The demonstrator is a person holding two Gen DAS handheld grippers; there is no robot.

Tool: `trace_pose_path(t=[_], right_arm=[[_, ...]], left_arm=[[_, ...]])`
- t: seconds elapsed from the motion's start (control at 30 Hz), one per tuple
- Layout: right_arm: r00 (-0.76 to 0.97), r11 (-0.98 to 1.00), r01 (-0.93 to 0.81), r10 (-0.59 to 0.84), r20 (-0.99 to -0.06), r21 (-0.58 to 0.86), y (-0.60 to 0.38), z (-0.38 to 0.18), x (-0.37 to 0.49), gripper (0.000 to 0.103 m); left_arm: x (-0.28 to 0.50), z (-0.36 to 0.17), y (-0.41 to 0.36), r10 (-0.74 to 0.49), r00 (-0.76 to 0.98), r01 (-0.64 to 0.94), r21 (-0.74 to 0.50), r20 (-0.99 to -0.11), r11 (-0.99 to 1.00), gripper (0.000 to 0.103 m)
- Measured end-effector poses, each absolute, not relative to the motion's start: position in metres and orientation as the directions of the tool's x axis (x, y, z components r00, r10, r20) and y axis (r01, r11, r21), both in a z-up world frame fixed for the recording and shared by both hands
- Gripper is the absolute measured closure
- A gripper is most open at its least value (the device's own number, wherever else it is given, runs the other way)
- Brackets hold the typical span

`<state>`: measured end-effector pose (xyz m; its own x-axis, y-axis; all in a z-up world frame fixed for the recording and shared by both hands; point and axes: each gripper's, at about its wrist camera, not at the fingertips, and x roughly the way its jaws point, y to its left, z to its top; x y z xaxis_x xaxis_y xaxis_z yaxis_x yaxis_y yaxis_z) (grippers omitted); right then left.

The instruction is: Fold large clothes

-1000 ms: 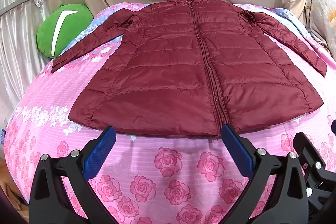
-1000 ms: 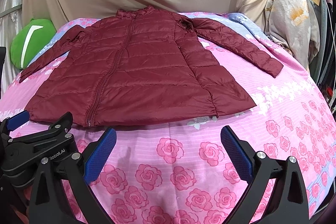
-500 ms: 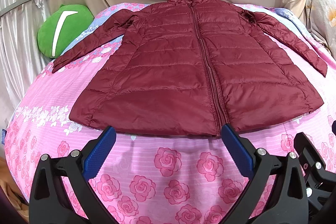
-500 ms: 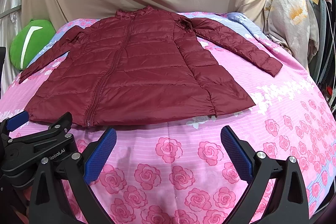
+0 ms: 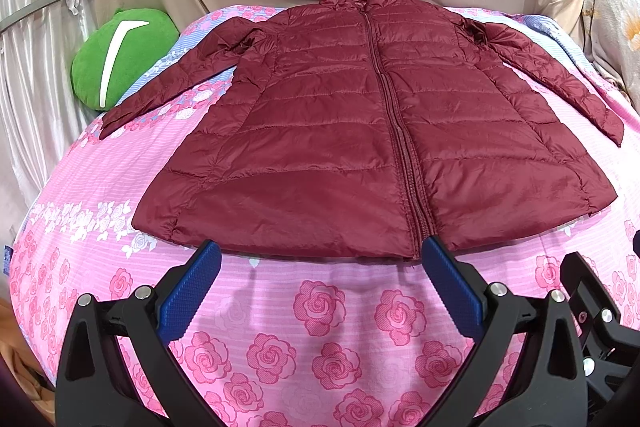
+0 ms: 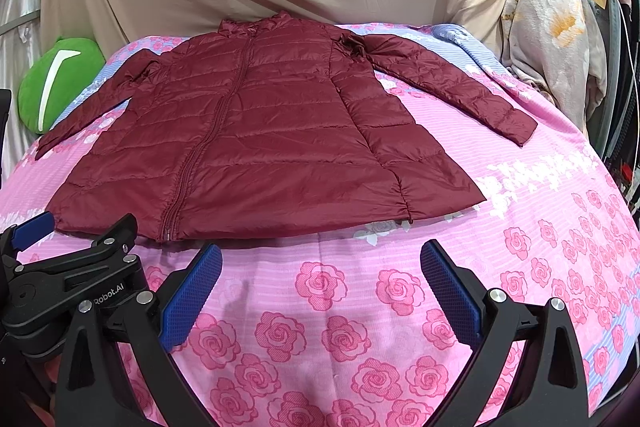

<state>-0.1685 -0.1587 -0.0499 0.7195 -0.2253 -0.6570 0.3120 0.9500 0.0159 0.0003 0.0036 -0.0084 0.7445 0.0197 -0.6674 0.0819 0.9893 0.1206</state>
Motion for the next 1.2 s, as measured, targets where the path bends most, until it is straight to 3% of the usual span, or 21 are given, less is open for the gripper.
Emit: trace_pose_path(t=[0.93, 1.03, 1.2], right_arm=[[0.719, 0.954, 0.298, -0.204, -0.664, 0.029, -0.162, -0.052, -0.168, 0.005], [0.718, 0.961, 0.265, -0.137, -0.683, 0.085, -0.182, -0.057, -0.167, 0.005], [0.702, 0.912, 0.398, -0.233, -0.673, 0.1, -0.262, -0.05, -0.162, 0.005]], left_arm=[[0.002, -0.013, 0.012, 0.01, 0.733, 0.097, 0.119, -0.68, 0.988, 0.005], [0.01, -0.015, 0.013, -0.056, 0.703, 0.149, 0.07, -0.709, 0.986, 0.005], [0.038, -0.005, 0.038, -0.085, 0.697, 0.158, 0.038, -0.712, 0.987, 0.005]])
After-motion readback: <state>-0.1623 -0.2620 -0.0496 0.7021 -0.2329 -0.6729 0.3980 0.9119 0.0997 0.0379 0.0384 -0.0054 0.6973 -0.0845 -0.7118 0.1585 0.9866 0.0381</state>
